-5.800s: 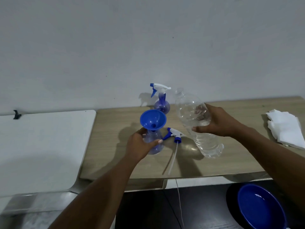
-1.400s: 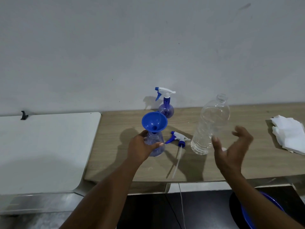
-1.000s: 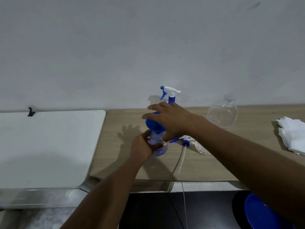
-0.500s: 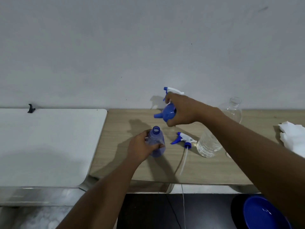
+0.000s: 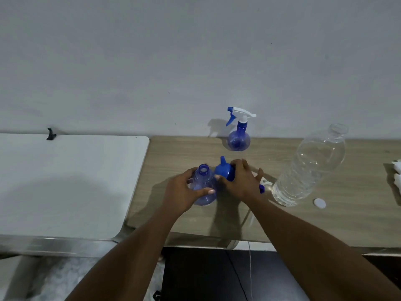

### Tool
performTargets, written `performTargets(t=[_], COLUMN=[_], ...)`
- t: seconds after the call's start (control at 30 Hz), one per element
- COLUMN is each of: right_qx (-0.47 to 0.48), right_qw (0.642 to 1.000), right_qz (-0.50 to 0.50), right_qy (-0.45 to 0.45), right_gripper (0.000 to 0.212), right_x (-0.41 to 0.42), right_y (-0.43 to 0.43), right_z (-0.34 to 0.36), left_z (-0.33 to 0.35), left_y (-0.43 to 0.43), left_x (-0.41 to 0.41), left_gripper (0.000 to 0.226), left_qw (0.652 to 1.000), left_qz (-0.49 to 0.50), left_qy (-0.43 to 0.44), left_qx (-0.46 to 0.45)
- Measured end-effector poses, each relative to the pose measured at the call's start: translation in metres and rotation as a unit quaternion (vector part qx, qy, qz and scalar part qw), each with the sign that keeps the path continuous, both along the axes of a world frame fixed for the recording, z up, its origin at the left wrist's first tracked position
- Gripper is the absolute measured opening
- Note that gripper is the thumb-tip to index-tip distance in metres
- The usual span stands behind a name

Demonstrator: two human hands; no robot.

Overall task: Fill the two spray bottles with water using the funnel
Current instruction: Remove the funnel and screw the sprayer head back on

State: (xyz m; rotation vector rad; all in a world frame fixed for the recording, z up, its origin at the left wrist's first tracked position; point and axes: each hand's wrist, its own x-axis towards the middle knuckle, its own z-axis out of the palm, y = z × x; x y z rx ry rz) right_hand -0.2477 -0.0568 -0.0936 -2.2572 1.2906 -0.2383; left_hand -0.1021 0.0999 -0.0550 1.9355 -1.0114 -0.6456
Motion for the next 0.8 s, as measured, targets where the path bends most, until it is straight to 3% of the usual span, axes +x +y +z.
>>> performTargets(t=[0.27,0.33,0.47,0.67,0.8], right_qx=[-0.041,-0.02,0.039,0.075,0.048], right_qw=[0.993,0.997,0.996,0.986,0.988], right_qz=[0.052,0.039,-0.059,-0.087,-0.091], right_qy=[0.096,0.065,-0.063,0.117,0.115], right_gripper=[0.074,0.079,0.063,0.036,0.036], right_x=[-0.008,-0.013,-0.029,-0.033,-0.032], right_y=[0.002,-0.002,-0.016,-0.035,-0.038], right_z=[-0.012,-0.006,0.014,0.011,-0.001], left_z=[0.001,0.001,0.003,0.001,-0.002], left_y=[0.002,0.002,0.002,0.001,0.001], left_x=[0.0,0.0,-0.001,-0.001,-0.001], left_gripper=[0.072,0.07,0.066,0.06,0.061], left_qw=[1.0,1.0,1.0,1.0,1.0], left_qz=[0.0,-0.003,-0.006,-0.004,-0.003], left_qy=[0.021,0.02,0.022,0.025,0.023], left_qx=[-0.009,-0.007,-0.007,-0.012,-0.015])
